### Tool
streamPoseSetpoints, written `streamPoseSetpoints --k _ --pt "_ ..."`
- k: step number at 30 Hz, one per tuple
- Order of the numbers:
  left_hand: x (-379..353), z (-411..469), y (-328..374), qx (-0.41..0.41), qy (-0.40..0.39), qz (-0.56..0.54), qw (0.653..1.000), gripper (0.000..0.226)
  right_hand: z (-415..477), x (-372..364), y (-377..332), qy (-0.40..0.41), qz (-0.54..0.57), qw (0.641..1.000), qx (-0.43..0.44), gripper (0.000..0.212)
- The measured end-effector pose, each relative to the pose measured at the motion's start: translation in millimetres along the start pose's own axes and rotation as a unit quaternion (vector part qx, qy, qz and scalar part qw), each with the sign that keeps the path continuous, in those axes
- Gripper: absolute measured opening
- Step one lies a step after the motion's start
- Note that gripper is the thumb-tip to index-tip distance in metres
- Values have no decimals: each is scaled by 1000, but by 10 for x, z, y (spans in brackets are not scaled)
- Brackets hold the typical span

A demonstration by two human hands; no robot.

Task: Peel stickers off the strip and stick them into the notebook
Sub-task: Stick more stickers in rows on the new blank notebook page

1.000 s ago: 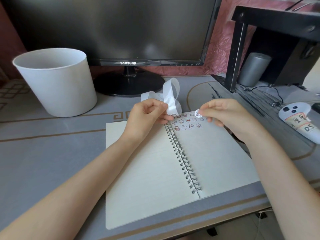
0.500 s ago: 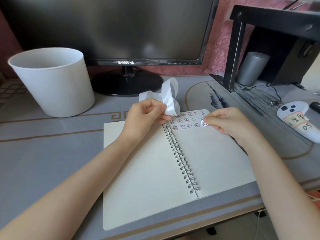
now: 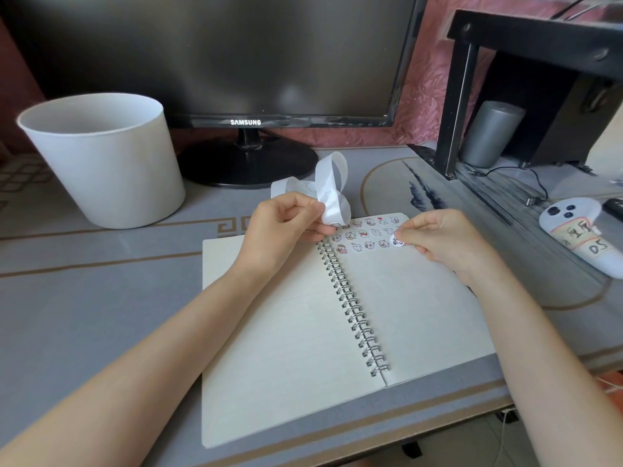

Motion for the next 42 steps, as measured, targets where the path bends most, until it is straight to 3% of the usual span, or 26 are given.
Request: streamPoseSetpoints --k 36,42 --pt "-5 1 3 -4 -3 1 1000 22 24 16 -5 59 -93 992 65 8" --pt "-3 2 -1 -3 -5 2 1000 19 42 63 26 77 -98 990 61 33"
Point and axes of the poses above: each hand's wrist, its own z-axis towards the middle knuckle, its own x-axis out of the back of the hand, y = z × x, the point moved 7 cm from there along z, towards the middle knuckle, and after that the axes turned 5 degrees about -y, right-handed, at the moved point
